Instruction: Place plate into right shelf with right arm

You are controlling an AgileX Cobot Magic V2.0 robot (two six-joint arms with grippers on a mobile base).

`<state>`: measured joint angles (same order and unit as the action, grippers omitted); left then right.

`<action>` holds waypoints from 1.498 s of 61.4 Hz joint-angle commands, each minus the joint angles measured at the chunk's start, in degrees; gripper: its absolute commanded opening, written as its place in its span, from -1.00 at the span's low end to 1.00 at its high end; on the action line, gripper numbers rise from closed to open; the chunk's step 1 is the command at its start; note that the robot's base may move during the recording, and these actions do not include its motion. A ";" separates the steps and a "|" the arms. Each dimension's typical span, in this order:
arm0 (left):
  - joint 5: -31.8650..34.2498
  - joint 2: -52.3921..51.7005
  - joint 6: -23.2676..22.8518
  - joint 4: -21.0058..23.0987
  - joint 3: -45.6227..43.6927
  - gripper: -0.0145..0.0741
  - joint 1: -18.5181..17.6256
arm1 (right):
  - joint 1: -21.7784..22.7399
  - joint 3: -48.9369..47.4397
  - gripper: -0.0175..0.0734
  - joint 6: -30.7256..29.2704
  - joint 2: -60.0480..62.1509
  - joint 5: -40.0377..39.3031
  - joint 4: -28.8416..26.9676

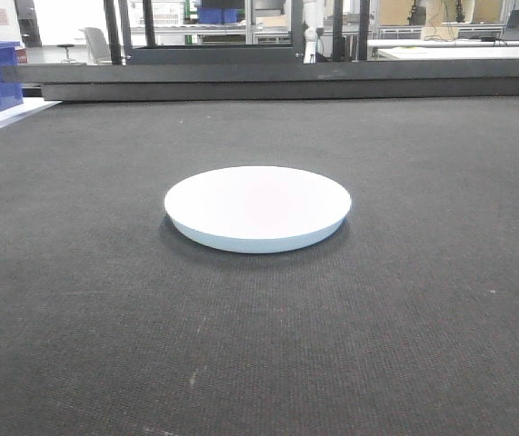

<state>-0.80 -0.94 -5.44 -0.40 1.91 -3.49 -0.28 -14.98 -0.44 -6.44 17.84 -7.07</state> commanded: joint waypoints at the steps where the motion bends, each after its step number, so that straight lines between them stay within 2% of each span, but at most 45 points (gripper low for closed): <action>1: 5.20 -0.66 -0.34 -0.01 0.43 -0.78 0.08 | 0.23 -7.66 0.14 0.09 -7.54 0.82 -0.12; 5: 5.20 -0.66 -0.34 -0.01 0.43 -0.78 0.08 | 0.23 -11.69 0.36 0.09 -13.25 1.70 -0.12; 9: 5.20 -0.66 -0.34 -0.01 0.43 -0.78 0.08 | -1.02 -15.40 0.46 0.04 -18.33 2.19 -0.12; 17: 5.20 -0.66 -0.34 -0.01 0.43 -0.78 0.08 | -6.21 -25.60 0.45 0.04 -31.90 4.52 -0.12; 27: 5.20 -0.66 -0.34 -0.01 0.43 -0.78 0.08 | -12.05 -38.76 0.45 0.82 -48.50 12.23 0.14; 35: 5.20 -0.66 -0.34 -0.01 0.43 -0.78 0.08 | -17.79 -49.16 0.45 6.13 -60.59 17.49 4.13; 46: 5.20 -0.66 -0.34 -0.01 0.43 -0.78 0.08 | -23.78 -59.64 0.45 17.94 -74.29 22.83 14.32; 52: 5.20 -0.66 -0.34 -0.01 0.43 -0.78 0.08 | -26.29 -63.26 0.45 20.49 -80.27 23.11 15.87; 70: 5.20 -0.66 -0.34 -0.01 0.43 -0.78 0.08 | -27.56 -67.30 0.45 20.56 -92.97 20.24 16.05; 80: 5.20 -0.66 -0.34 -0.01 0.43 -0.78 0.08 | -27.79 -67.30 0.45 20.56 -96.77 15.81 16.23; 92: 5.20 -0.66 -0.34 -0.01 0.43 -0.78 0.08 | -27.79 -67.30 0.45 20.56 -99.58 14.43 18.54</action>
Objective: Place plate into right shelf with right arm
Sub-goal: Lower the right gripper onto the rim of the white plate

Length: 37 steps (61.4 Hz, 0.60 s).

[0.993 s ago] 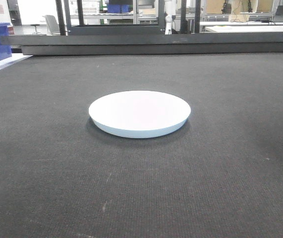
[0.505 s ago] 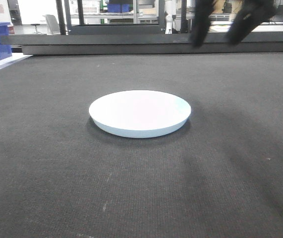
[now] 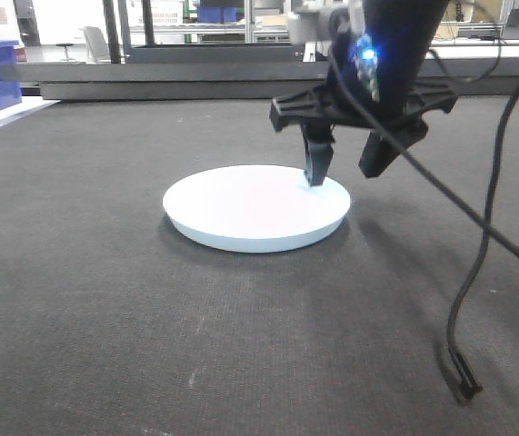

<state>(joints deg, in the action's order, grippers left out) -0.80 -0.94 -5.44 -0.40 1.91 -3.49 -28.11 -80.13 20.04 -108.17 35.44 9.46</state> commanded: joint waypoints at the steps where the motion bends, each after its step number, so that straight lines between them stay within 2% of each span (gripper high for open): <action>1: 5.20 -0.66 -0.34 -0.01 0.43 -0.78 0.08 | 0.05 -2.14 0.45 0.08 1.95 -3.26 1.98; 12: 5.20 -0.66 -0.34 -0.01 0.43 -0.78 0.08 | 0.05 -2.14 0.45 0.08 0.10 -3.58 2.01; 16: 5.20 -0.66 -0.34 -0.01 0.43 -0.78 0.08 | 0.05 -2.14 0.38 0.08 -0.34 -3.58 2.01; 37: 5.20 -0.66 -0.34 -0.01 0.43 -0.78 0.08 | -0.20 -2.14 -0.50 0.03 -0.93 -3.59 2.05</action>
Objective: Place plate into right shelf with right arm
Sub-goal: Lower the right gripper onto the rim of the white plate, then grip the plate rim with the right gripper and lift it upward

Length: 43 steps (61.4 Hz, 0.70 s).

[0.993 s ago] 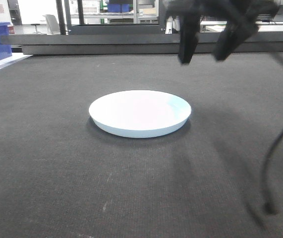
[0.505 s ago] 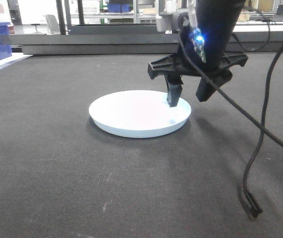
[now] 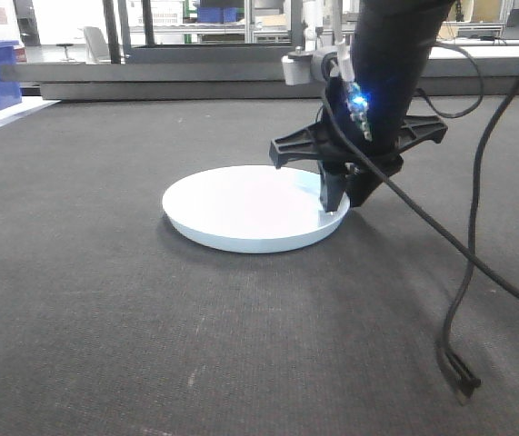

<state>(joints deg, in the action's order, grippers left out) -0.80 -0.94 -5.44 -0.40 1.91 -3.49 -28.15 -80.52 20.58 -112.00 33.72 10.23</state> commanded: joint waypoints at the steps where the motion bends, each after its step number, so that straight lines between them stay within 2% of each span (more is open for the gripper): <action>1: 5.20 -0.66 -0.34 -0.01 0.43 -0.78 0.08 | -0.16 -1.76 -0.53 -0.51 2.90 -1.86 1.29; 21: 5.20 -0.66 -0.34 -0.01 0.43 -0.78 0.08 | 0.89 -1.51 -0.50 -0.47 9.09 -0.11 1.23; 32: 5.20 -0.66 -0.34 -0.01 0.43 -0.78 0.08 | 4.98 3.18 -0.50 -0.47 18.43 0.12 1.23; 43: 5.20 -0.66 -0.34 -0.01 0.43 -0.78 0.08 | 10.32 12.58 -0.50 -1.65 30.46 -0.36 1.23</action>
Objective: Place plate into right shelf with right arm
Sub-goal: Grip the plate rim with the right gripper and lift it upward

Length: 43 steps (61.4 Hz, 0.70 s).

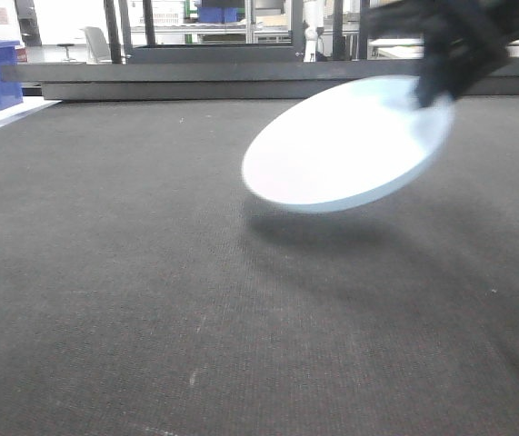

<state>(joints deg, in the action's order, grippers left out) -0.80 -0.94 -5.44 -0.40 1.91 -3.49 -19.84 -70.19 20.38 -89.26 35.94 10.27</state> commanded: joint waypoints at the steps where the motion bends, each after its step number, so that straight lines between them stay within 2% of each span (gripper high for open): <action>1: 5.20 -0.66 -0.34 -0.01 0.43 -0.78 0.08 | 2.34 3.10 -0.50 -1.72 8.72 -2.71 1.19; 8: 5.20 -0.66 -0.34 -0.01 0.43 -0.78 0.08 | 3.68 10.04 -0.50 -3.55 16.77 -4.33 1.19; 25: 5.20 -0.66 -0.34 -0.01 0.43 -0.78 0.08 | 2.47 24.63 -0.50 -4.79 37.09 -8.18 1.19; 43: 5.20 -0.66 -0.34 -0.01 0.43 -0.78 0.08 | -1.21 27.72 -0.50 -4.80 54.41 -8.62 1.19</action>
<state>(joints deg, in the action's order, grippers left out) -0.80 -0.94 -5.44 -0.40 1.91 -3.49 -20.07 -40.78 16.11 -39.13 32.71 10.61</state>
